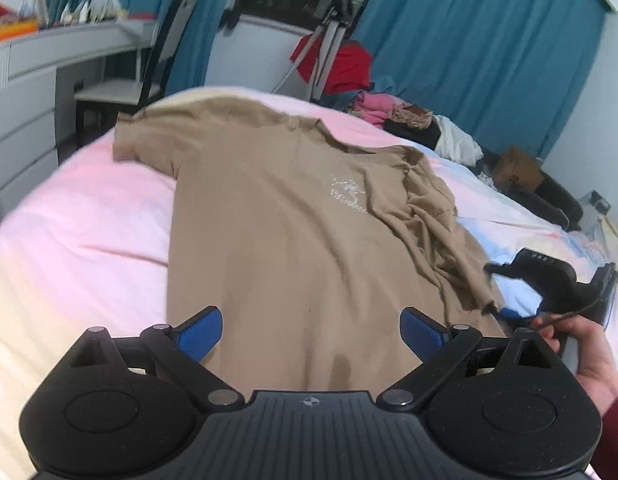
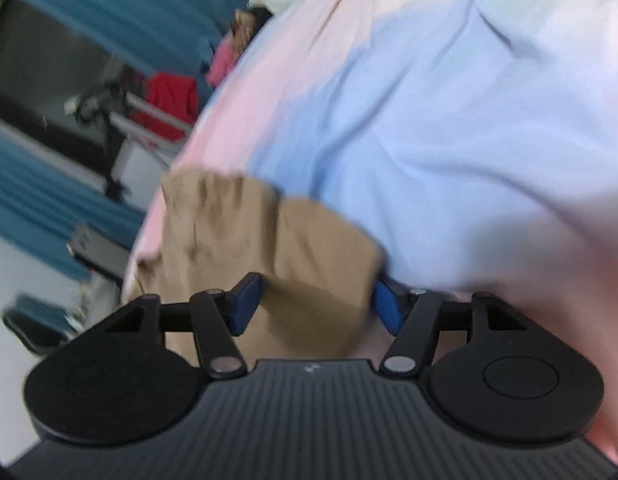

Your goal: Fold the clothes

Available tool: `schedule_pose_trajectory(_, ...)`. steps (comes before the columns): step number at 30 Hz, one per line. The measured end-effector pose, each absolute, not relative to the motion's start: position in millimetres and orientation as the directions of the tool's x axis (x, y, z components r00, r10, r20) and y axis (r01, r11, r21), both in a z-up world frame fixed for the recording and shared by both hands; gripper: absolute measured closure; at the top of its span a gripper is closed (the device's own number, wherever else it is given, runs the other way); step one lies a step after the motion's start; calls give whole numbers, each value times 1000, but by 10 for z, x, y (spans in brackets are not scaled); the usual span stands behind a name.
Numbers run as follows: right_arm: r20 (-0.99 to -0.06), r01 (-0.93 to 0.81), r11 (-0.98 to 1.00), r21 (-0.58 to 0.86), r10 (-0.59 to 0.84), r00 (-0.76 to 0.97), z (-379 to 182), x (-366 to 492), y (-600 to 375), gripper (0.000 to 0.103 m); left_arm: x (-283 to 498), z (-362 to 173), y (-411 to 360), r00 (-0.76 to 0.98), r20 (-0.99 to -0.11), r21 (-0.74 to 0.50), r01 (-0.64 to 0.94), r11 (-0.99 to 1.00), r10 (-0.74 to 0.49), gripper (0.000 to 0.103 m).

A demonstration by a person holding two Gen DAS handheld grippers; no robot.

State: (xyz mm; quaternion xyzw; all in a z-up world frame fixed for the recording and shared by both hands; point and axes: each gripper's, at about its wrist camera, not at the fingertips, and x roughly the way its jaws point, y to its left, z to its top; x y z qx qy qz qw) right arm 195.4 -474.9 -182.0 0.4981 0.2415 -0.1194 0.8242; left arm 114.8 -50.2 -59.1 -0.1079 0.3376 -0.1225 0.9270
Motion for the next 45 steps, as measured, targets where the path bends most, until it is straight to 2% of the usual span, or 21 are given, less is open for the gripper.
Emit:
schedule_pose_trajectory(1,-519,444,486,753,23,855,-1819,2034,-4760,75,1178,-605,-495,743,-598,-288,150,946,-300,7)
schedule_pose_trajectory(2,-525,448,509,735,9,851,-1797,2117,-4754,84,1209,-620,-488,745,-596,-293,146,945,-299,7)
schedule_pose_trajectory(4,-521,431,575,695,-10,853,-1701,2268,-4716,90,1270,-649,-474,748,-593,-303,137,943,-299,7)
schedule_pose_trajectory(8,-439,373,756,538,-126,889,-1266,2522,-4684,92,1354,-677,-474,752,-598,-287,121,950,-277,7)
schedule_pose_trajectory(14,-404,413,827,381,-253,879,-718,3153,-5215,93,1421,-693,-496,748,-610,-270,114,956,-261,7)
schedule_pose_trajectory(17,-407,457,845,278,-327,853,-583,3452,-5437,93,1481,-686,-547,758,-605,-232,125,965,-244,7)
schedule_pose_trajectory(22,-465,528,834,159,-409,786,-784,3809,-5696,93,1605,-754,-603,747,-616,-225,138,964,-251,7)
schedule_pose_trajectory(26,-518,542,809,228,-370,771,-1119,3879,-5781,88,1677,-807,-605,739,-629,-225,126,966,-242,7)
schedule_pose_trajectory(27,-530,544,797,262,-352,771,-1197,3858,-5799,84,1689,-817,-605,738,-631,-223,122,967,-239,7)
schedule_pose_trajectory(28,-538,546,784,294,-337,773,-1259,3822,-5813,68,1701,-826,-605,737,-633,-222,119,968,-236,7)
schedule_pose_trajectory(29,-533,547,773,322,-329,779,-1290,3759,-5827,60,1714,-836,-605,737,-635,-220,115,969,-232,7)
schedule_pose_trajectory(30,-517,544,767,341,-330,790,-1289,3676,-5812,45,1726,-845,-604,736,-637,-219,112,969,-229,7)
schedule_pose_trajectory(31,-494,536,765,356,-333,803,-1265,3587,-5786,38,1724,-849,-605,737,-637,-216,110,970,-226,7)
schedule_pose_trajectory(33,-446,507,766,396,-322,835,-1212,3380,-5760,34,1695,-847,-608,741,-633,-210,112,971,-222,7)
schedule_pose_trajectory(36,-409,454,743,492,-263,874,-1161,3034,-5721,34,1642,-845,-605,740,-632,-216,118,969,-231,7)
schedule_pose_trajectory(38,-422,443,699,561,-219,880,-1224,2830,-5691,32,1592,-841,-601,739,-630,-220,122,968,-237,7)
schedule_pose_trajectory(39,-434,437,671,599,-187,881,-1284,2759,-5676,28,1562,-835,-595,740,-629,-223,123,967,-239,7)
schedule_pose_trajectory(40,-447,430,639,638,-147,882,-1362,2710,-5660,20,1528,-826,-586,742,-626,-227,123,966,-242,7)
schedule_pose_trajectory(45,-496,404,537,741,32,868,-1732,2681,-5457,20,1431,-797,-536,746,-616,-246,121,962,-251,7)
